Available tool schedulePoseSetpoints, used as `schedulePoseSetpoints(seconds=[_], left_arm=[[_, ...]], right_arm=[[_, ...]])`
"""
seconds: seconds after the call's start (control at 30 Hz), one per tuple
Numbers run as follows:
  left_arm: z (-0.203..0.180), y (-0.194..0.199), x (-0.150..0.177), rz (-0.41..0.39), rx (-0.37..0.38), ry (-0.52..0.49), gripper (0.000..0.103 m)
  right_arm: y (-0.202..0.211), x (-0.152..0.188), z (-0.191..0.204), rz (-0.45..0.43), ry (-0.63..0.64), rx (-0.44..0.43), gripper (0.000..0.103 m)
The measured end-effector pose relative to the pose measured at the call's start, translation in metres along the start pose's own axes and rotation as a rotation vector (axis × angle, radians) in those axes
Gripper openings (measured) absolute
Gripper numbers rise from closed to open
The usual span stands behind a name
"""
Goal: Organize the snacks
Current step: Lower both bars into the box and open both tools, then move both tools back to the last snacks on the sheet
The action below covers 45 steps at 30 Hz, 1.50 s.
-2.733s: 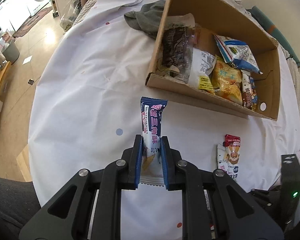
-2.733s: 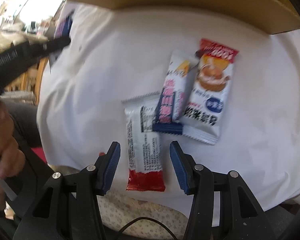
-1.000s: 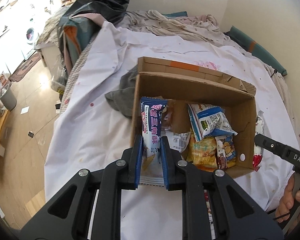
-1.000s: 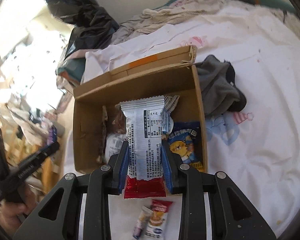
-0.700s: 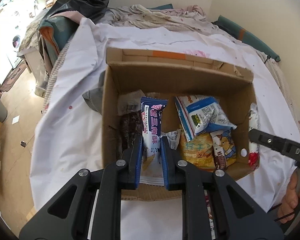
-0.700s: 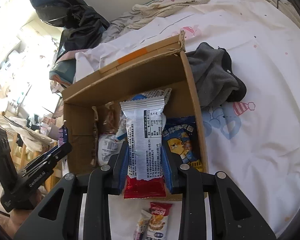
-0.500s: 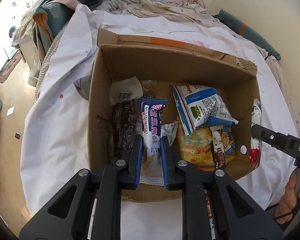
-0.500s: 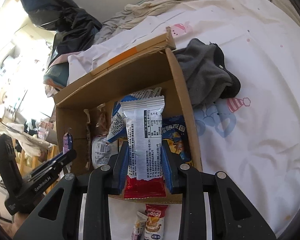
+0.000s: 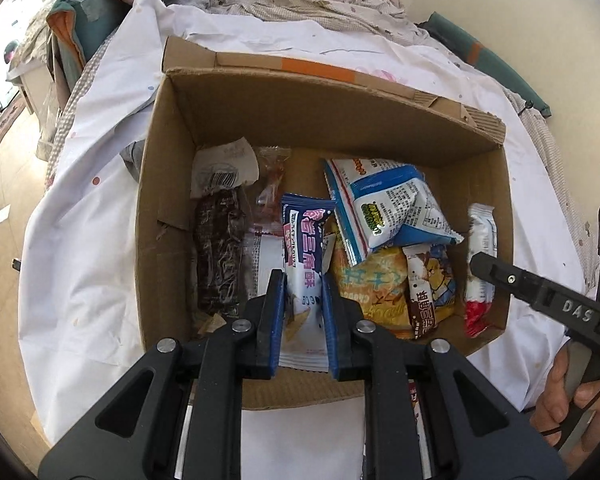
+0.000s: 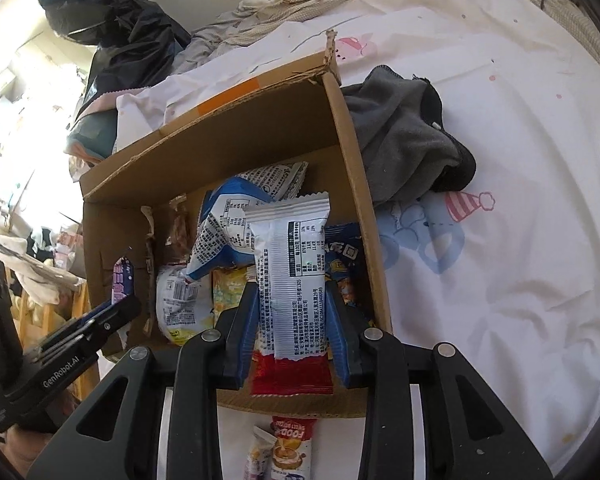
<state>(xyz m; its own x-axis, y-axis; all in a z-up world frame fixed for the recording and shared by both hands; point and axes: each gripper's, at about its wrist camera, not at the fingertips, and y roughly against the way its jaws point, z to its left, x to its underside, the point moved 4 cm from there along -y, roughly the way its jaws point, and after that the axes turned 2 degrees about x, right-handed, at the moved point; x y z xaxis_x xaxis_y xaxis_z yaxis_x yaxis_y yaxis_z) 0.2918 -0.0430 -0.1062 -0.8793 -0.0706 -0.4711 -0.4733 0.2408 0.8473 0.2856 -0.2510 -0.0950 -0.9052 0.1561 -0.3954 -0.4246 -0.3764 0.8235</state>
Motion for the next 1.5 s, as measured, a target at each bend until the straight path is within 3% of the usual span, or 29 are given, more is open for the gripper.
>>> schedulePoseSetpoints(seconds=[0.03, 0.07, 0.1, 0.13, 0.17, 0.2, 0.23, 0.9, 1.27, 1.5], left_arm=[[0.000, -0.001, 0.001, 0.012, -0.013, -0.006, 0.016], [0.001, -0.002, 0.002, 0.020, -0.020, -0.009, 0.018], [0.003, -0.003, 0.002, 0.027, -0.024, -0.004, 0.026], [0.004, -0.002, 0.003, 0.028, -0.026, 0.004, 0.044], [0.005, -0.002, 0.003, 0.025, -0.027, 0.012, 0.054], [0.006, 0.000, 0.003, 0.018, -0.028, 0.021, 0.070], [0.007, 0.002, 0.003, 0.008, -0.031, 0.027, 0.076], [-0.007, 0.022, 0.010, -0.029, -0.008, -0.016, 0.076], [-0.014, 0.043, 0.033, -0.047, -0.024, -0.058, 0.076], [-0.022, 0.045, 0.059, -0.021, -0.021, -0.071, 0.076]], right_arm=[[0.001, 0.000, 0.000, -0.001, -0.020, -0.041, 0.062], [0.003, -0.001, 0.000, -0.009, -0.034, -0.069, 0.070], [0.006, -0.002, 0.001, -0.022, -0.038, -0.074, 0.072], [0.008, -0.002, 0.001, -0.032, -0.030, -0.064, 0.073], [0.009, -0.003, 0.002, -0.039, -0.022, -0.052, 0.073], [0.011, -0.003, 0.002, -0.044, -0.019, -0.049, 0.073], [0.012, -0.003, 0.002, -0.046, -0.023, -0.061, 0.073], [0.027, 0.004, 0.003, -0.071, -0.028, -0.036, 0.073], [0.044, 0.035, -0.005, -0.043, -0.058, -0.010, 0.073], [0.042, 0.068, -0.021, 0.038, -0.152, -0.035, 0.073]])
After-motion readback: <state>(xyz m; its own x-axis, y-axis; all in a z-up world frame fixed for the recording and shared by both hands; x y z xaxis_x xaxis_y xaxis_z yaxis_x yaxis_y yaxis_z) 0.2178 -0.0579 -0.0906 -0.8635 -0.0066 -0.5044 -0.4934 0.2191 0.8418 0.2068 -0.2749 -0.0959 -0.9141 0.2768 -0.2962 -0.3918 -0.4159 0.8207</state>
